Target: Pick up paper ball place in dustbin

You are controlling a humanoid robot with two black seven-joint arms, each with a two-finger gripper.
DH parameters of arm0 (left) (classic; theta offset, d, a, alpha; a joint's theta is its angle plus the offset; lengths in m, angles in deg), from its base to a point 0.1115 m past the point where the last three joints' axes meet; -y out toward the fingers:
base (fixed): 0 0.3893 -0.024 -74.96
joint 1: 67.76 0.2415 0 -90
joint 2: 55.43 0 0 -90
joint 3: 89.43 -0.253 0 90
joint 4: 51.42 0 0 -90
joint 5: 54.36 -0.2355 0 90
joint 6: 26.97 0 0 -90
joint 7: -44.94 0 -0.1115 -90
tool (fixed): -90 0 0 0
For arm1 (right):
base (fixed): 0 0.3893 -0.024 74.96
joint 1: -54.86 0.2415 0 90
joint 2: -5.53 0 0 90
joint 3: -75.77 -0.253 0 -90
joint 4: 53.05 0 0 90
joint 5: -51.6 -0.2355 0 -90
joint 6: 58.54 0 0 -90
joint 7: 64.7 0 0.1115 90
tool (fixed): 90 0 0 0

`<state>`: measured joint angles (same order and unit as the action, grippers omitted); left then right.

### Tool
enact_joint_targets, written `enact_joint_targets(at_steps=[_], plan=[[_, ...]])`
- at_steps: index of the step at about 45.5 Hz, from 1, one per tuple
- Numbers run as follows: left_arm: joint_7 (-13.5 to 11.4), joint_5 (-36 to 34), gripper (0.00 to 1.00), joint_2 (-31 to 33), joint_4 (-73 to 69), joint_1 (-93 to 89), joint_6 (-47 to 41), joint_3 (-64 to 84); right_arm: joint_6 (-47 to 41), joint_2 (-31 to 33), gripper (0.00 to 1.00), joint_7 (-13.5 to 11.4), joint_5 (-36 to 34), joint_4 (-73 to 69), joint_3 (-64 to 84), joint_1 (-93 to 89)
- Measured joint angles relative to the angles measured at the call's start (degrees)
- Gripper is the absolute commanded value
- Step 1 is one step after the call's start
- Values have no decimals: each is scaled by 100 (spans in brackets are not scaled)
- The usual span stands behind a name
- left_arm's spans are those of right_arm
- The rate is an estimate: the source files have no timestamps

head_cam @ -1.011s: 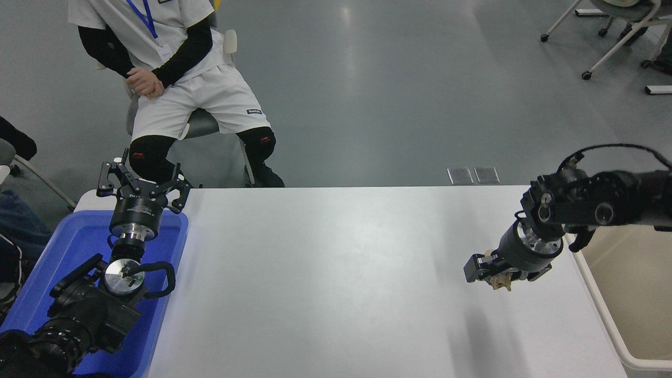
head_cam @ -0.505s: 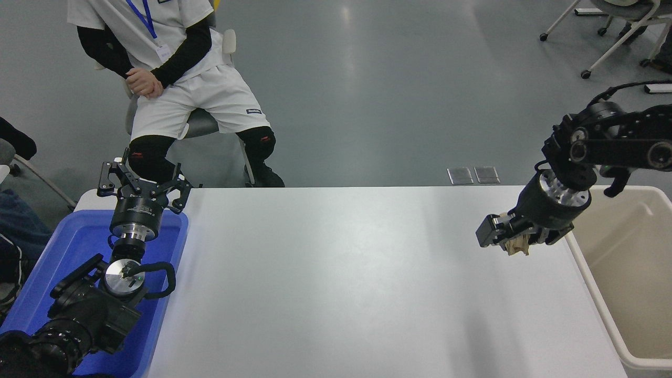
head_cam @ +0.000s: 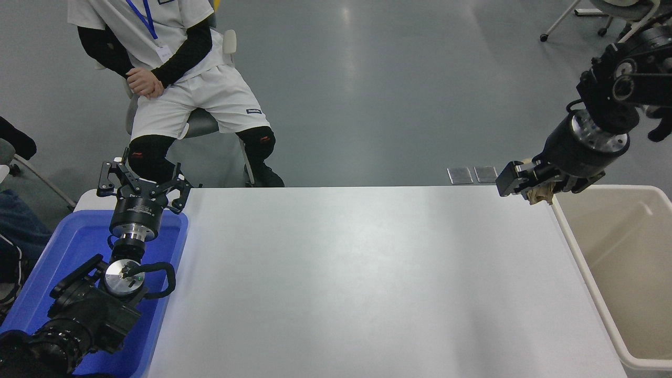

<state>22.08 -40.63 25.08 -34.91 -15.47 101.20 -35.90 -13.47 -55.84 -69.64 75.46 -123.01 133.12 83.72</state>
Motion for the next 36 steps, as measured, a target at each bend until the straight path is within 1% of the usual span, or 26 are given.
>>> enact_joint_targets(at_steps=[22,36], plan=[[0,0,99,0,1,0,4,0,-7,8,0,1,-76,-47,275,422],[0,0,99,0,1,0,6,0,-8,104,0,2,-68,-49,774,475]])
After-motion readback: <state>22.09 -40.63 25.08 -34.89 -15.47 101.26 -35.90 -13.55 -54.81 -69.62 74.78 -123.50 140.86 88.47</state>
